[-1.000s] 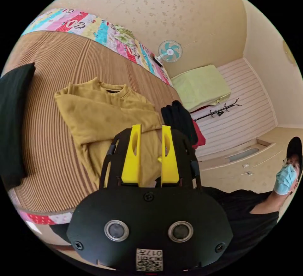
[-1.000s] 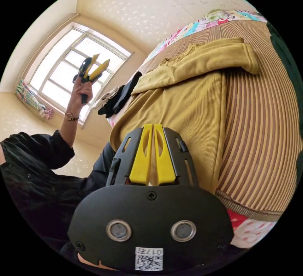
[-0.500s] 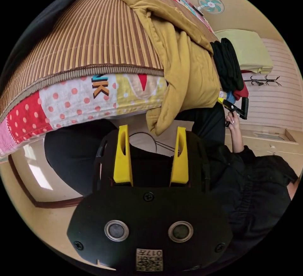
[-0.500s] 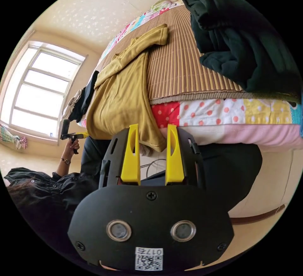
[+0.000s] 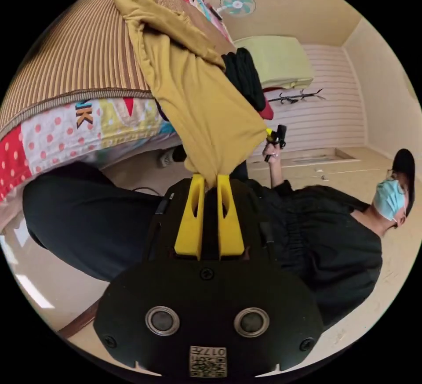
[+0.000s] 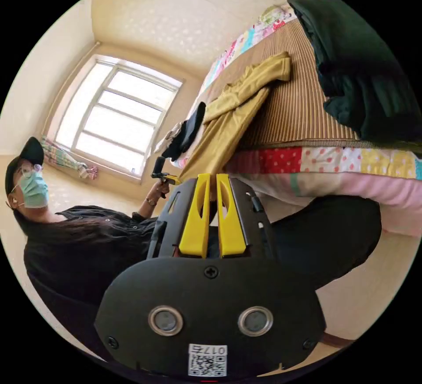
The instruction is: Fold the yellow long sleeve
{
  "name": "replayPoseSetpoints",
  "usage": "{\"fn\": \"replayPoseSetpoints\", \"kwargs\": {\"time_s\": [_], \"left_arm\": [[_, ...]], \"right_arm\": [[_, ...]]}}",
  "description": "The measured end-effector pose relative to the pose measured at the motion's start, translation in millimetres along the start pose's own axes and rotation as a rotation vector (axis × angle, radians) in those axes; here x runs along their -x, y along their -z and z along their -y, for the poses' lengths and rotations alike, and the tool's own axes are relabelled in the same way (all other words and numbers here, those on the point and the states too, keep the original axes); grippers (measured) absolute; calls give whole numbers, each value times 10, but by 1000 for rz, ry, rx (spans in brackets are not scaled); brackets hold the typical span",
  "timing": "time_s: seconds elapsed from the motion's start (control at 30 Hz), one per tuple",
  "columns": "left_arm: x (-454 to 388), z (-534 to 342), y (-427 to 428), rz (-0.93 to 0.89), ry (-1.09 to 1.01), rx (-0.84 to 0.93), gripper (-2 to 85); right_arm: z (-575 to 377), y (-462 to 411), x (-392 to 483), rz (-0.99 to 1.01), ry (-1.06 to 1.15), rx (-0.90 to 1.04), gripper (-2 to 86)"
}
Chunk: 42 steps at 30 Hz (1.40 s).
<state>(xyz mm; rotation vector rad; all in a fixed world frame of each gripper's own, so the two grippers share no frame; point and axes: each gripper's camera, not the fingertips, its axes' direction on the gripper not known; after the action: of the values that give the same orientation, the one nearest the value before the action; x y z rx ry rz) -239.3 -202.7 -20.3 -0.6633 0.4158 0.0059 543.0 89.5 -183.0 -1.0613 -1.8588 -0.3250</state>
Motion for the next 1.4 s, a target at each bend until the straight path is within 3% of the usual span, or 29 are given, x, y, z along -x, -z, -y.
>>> {"fn": "replayPoseSetpoints", "kwargs": {"time_s": [0.07, 0.17, 0.3, 0.43, 0.63, 0.7, 0.83, 0.97, 1.07, 1.2, 1.3, 1.4], "left_arm": [[-39, -369, 519, -234, -6, -205, 50], [-51, -716, 745, -426, -18, -321, 47], [66, -852, 731, -596, 58, -368, 39], [205, -359, 1087, -691, 66, -460, 9], [572, 1333, 2068, -404, 149, -631, 48], [720, 1623, 2216, -311, 203, -686, 110], [695, 1599, 2053, -98, 189, -708, 130], [835, 1246, 1332, 207, 342, -603, 176], [1017, 1042, 892, 150, 412, -607, 167], [1277, 997, 694, -30, 545, -707, 86], [984, 1254, 807, -151, 384, -851, 63], [42, 1917, 690, 40, 107, -783, 61]], "right_arm": [[-138, 284, 158, 92, 25, -52, 32], [-352, 266, 137, 137, -106, 41, 30], [-482, 297, 215, 293, -128, -38, 30], [96, 406, 364, 186, -89, -99, 33], [2164, 98, 512, -156, -21, -176, 58], [2733, -197, 505, -408, -86, -176, 81], [2666, -661, 741, -506, -36, -185, 77], [2085, -1381, 597, -614, 66, -93, 48], [1748, -1894, 221, -820, 46, 76, 23], [1464, -1897, 232, -828, 80, -11, 12], [1441, -1703, 264, -752, 28, -29, 9], [1300, -1392, 338, -690, -13, -77, 9]]}}
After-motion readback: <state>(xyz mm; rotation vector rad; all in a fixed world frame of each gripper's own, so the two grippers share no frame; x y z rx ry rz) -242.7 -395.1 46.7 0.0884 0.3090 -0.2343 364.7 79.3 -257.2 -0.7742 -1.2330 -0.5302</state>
